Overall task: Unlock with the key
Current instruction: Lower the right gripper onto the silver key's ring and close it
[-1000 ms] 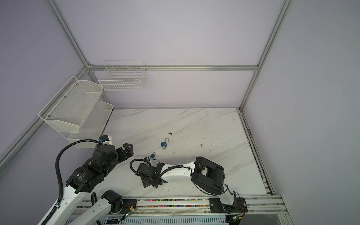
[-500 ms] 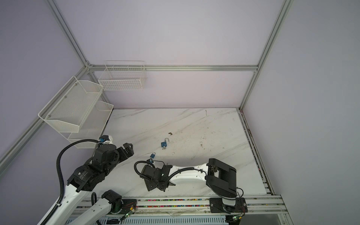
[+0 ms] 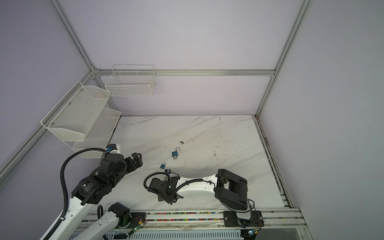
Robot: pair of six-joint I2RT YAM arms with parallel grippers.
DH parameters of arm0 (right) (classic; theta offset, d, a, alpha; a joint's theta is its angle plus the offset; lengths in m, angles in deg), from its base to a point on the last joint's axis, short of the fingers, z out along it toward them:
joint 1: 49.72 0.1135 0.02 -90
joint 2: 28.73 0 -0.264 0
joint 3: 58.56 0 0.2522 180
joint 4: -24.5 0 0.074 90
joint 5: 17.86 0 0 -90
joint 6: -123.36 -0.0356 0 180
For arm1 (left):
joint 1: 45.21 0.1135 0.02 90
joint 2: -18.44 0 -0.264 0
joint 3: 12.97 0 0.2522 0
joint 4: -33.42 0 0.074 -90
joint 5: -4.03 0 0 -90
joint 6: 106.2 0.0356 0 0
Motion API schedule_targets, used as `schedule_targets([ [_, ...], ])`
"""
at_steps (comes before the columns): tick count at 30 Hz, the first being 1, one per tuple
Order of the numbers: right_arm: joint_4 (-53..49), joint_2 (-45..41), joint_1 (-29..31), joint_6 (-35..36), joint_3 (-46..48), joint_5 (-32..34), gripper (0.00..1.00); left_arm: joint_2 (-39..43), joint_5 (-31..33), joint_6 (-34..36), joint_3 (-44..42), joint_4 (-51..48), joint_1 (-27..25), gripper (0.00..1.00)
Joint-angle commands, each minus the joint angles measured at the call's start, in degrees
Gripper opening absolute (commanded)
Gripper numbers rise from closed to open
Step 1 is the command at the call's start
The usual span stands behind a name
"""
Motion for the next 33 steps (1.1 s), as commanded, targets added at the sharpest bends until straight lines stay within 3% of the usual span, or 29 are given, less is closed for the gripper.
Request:
schedule_targets([
  [1,-2.95,1.72,0.41,-7.41,-1.17,2.27,0.59,-0.1,-0.29,2.34,1.95,0.6,0.79,1.0],
  [16,-4.13,5.55,-2.42,-8.57,-2.23,6.43,0.66,0.31,0.14,3.18,2.93,0.47,2.21,1.0],
  [25,-3.31,8.74,-5.95,0.4,-6.39,6.96,0.7,-0.32,0.88,2.33,3.1,0.5,2.99,1.0],
  [33,-3.82,9.71,-5.61,6.29,-8.29,3.76,0.66,0.54,-0.81,0.59,4.6,-2.2,3.07,1.0],
])
